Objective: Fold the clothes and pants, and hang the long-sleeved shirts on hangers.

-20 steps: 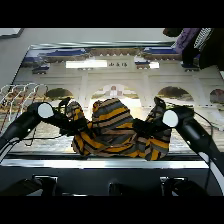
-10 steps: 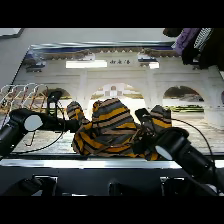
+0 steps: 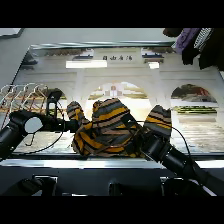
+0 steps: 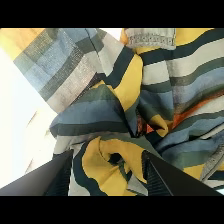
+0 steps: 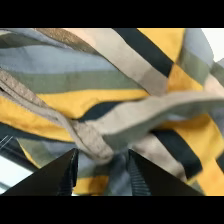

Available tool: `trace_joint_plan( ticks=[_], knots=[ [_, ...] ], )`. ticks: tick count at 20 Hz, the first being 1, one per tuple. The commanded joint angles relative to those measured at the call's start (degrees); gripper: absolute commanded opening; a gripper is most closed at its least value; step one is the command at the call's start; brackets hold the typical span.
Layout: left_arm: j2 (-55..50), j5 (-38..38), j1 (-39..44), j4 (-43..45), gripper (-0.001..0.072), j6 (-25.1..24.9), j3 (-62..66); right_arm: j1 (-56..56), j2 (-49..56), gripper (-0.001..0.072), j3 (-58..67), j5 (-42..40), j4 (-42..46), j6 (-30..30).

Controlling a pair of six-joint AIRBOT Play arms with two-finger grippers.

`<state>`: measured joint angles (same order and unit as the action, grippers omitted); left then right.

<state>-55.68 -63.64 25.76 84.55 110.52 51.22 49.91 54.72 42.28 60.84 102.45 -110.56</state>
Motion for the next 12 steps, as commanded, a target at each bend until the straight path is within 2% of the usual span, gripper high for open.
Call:
trace_joint_plan(
  ticks=[1, 7, 12],
  knots=[
    [0.0, 0.1, 0.0, 0.2, 0.0503, 0.0, 0.0, 0.2, 2.6, 0.0387, -0.2, -2.6, 0.3, 1.5],
    [0.0, 0.1, 0.0, 0.2, 0.0502, 0.0, 0.0, 0.2, 4.9, 0.0386, -0.2, -4.7, 4.1, 2.4],
    [0.0, 0.1, 0.0, 1.0, 0.0503, 0.0, 0.0, 0.0, 9.5, 0.0382, -0.2, -7.9, 5.6, -0.3]
  ],
)
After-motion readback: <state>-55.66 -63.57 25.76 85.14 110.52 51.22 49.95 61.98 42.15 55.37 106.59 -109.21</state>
